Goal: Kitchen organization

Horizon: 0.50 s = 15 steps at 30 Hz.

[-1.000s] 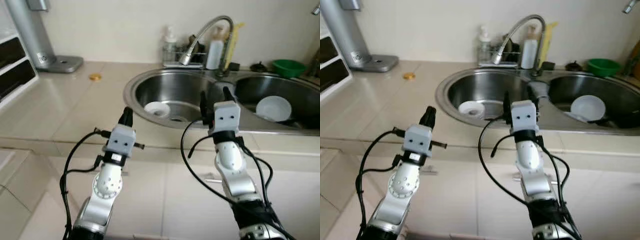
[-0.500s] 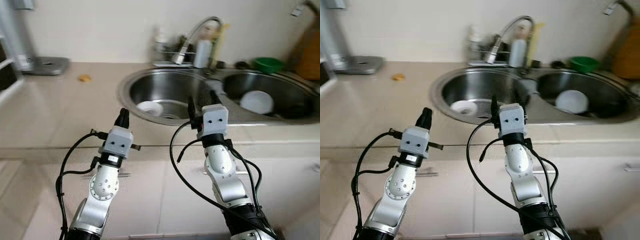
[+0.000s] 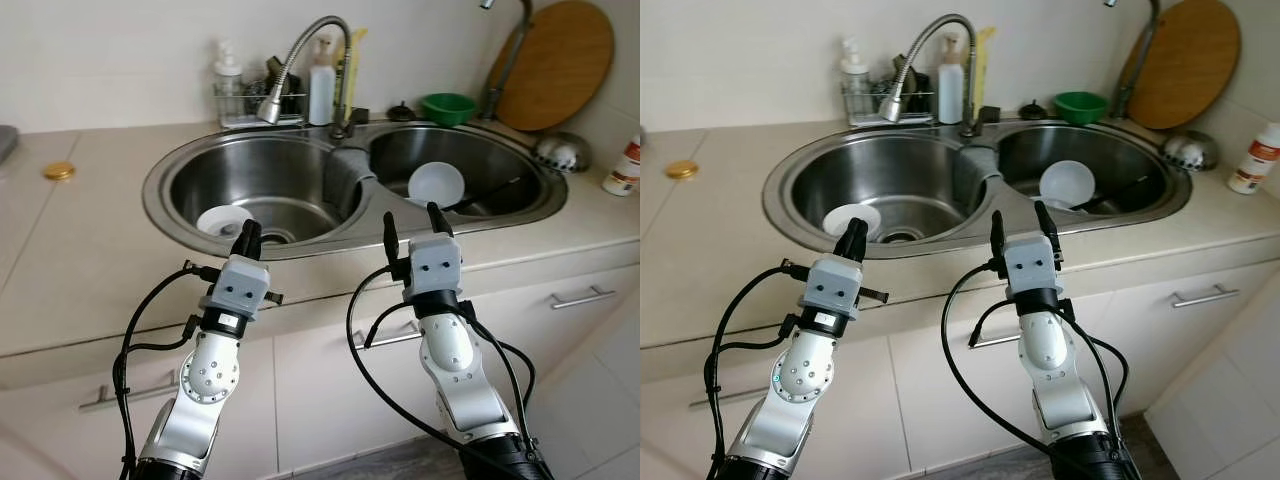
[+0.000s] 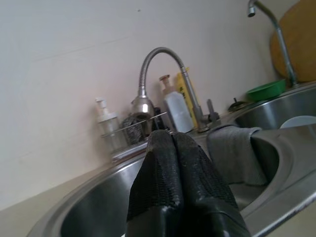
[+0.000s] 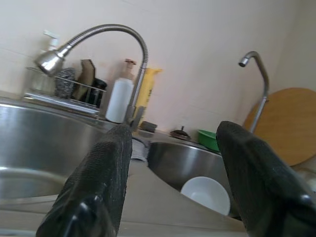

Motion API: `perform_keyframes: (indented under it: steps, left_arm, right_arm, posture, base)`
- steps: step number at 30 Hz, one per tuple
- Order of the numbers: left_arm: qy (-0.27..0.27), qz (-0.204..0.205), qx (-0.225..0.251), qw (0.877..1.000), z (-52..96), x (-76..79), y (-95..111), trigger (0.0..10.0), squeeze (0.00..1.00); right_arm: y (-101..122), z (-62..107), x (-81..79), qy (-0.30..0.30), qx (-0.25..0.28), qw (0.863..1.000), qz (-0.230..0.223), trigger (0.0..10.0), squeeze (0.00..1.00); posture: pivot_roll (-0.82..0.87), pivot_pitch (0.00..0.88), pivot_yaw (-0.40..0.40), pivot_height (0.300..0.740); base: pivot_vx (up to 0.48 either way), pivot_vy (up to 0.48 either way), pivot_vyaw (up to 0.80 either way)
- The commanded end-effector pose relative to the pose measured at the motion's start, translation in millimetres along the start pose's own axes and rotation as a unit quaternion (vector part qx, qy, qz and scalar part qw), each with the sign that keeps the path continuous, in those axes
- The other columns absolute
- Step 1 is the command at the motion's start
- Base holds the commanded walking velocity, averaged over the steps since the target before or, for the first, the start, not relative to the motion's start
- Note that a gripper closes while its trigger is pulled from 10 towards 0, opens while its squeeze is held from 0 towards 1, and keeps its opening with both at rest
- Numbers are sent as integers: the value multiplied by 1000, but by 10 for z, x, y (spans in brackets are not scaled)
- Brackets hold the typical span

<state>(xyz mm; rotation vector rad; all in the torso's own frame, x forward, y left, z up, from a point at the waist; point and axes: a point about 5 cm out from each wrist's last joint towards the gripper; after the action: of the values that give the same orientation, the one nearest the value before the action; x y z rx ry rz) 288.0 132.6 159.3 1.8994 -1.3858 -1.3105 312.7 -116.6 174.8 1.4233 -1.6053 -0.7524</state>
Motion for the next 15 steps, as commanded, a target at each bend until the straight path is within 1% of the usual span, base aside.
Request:
perform_keyframes:
  steps: [1,6,9,11,15]
  left_arm:
    - [-8,-1,-3,1000,8,38,-5,10000,0]
    - [-10,0,-2,1000,11,38,-2,10000,0]
    - [-11,-1,-1,1000,8,34,-5,10000,0]
    - [-10,8,4,1000,6,28,2,10000,0]
    - [-12,6,4,1000,1,34,4,10000,0]
  right_arm:
    - [73,-29,25,-4,18,1000,6,10000,0]
    - [52,-7,31,-4,14,1000,10,10000,0]
    - [42,2,29,-8,12,1000,11,10000,0]
    - [42,3,29,-12,12,1000,10,10000,0]
    - [38,7,35,-16,13,1000,11,10000,0]
  posture:
    - [-42,0,-14,740]
    - [-40,0,-11,740]
    - [-41,0,-6,740]
    - [-43,0,-1,740]
    - [-44,0,2,740]
  base:
    - [0,0,-800]
    - [0,-314,-800]
    - [0,-480,-800]
    - [0,0,-800]
    - [0,0,-800]
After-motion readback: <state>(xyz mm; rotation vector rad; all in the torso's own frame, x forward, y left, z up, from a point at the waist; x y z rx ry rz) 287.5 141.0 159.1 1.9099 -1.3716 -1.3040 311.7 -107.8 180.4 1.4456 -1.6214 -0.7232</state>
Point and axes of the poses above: a point about 5 cm out from each wrist's last joint towards the gripper, its own z axis pointing back from the gripper into the wrist, its own y axis along the axis of the wrist's last joint, x = y × z, and after that the axes turned 3 degrees about -z, right-handed
